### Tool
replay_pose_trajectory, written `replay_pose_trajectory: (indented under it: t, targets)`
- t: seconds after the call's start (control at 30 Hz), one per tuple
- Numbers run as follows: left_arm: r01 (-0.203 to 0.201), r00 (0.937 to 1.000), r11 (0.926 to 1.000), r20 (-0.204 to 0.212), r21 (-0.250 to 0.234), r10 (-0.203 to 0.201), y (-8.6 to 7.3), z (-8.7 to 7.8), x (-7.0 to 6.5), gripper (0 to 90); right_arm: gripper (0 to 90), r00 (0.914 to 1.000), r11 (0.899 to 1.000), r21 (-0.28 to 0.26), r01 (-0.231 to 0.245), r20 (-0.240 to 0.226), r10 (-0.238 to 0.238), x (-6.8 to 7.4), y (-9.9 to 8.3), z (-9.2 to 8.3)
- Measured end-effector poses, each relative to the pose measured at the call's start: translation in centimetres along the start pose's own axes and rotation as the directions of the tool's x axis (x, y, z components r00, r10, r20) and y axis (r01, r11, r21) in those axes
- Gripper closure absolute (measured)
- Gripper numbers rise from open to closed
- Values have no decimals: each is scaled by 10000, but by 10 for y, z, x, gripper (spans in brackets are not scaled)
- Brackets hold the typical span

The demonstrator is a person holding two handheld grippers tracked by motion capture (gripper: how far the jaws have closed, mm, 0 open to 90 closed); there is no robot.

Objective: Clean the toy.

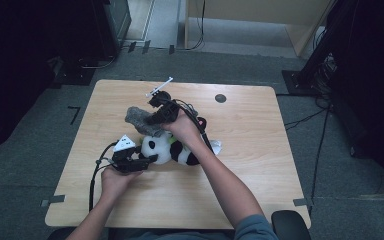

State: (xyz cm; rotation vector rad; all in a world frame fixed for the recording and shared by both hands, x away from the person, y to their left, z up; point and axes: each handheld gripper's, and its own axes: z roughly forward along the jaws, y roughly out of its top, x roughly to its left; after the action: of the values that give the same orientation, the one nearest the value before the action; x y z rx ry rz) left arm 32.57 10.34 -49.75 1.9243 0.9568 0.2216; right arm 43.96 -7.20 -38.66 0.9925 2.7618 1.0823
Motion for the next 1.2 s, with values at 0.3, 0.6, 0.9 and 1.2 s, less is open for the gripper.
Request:
replay_pose_trajectory:
  t: [0.3, 0.6, 0.9, 1.2]
  targets:
    - [47, 10000, 10000, -39, 52, -47, 0, 0, -1, 340, 760, 9969, 9969, -71, -784, -109, 783, -26, -22, -1]
    - [124, 9999, 9999, -48, 100, -123, 1, 0, -1, 340, 760, 9951, 9967, -105, -806, 561, 810, -37, -34, -21]
    - [87, 10000, 9999, -15, 109, -87, 0, 0, 0, 341, 759, 9943, 9957, -565, -740, 725, 781, -43, -54, -44]
    - [37, 10000, 10000, 30, 67, -37, 0, 0, 0, 340, 759, 9914, 9937, -838, -740, 1018, 824, -51, -58, -58]
